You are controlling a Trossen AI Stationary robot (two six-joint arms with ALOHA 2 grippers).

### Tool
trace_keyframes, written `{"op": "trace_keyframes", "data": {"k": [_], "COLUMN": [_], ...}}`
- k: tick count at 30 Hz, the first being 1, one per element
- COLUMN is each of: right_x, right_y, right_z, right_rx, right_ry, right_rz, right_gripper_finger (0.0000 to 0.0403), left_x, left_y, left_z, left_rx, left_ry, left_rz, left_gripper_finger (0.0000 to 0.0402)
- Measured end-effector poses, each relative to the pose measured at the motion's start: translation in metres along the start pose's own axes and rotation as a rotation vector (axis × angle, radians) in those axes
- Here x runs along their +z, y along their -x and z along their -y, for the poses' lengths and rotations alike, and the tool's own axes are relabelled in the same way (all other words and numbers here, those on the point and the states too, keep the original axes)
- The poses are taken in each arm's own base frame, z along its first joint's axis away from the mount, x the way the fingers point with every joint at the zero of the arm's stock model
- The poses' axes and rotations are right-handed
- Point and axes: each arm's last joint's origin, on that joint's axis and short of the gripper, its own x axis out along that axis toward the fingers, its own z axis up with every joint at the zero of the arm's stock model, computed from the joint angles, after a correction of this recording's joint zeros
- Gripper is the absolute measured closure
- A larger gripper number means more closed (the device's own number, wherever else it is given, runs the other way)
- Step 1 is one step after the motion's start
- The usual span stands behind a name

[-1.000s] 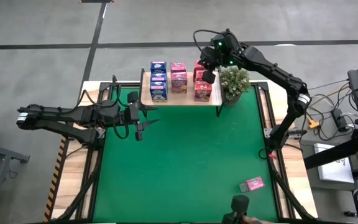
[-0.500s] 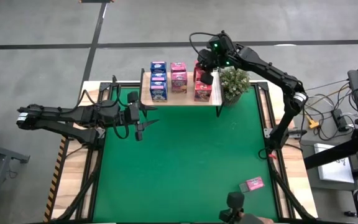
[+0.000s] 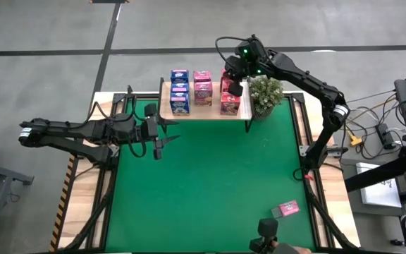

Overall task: Stack cereal on shelf
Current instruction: Put the red cereal box on the shelf aligned with the red cereal boxes

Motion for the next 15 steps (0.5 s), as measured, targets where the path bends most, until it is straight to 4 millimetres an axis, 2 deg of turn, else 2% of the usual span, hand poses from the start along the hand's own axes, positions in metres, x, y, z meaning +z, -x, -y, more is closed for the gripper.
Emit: {"op": "trace_keyframes", "data": {"k": [15], "right_x": [-0.0019], "right_y": [0.0009], "right_z": [-0.0011], "right_rx": [0.006], "right_ry": [-0.005], "right_rz": [-0.024], "right_gripper_finger": [0.0394], "left_x": [0.0003], "left_y": [0.0000], "left_z": [-0.0001], "left_rx": [0.001], "left_ry": [0.001], "left_rz": [0.003], "left_gripper_finger": [0.0218]}}
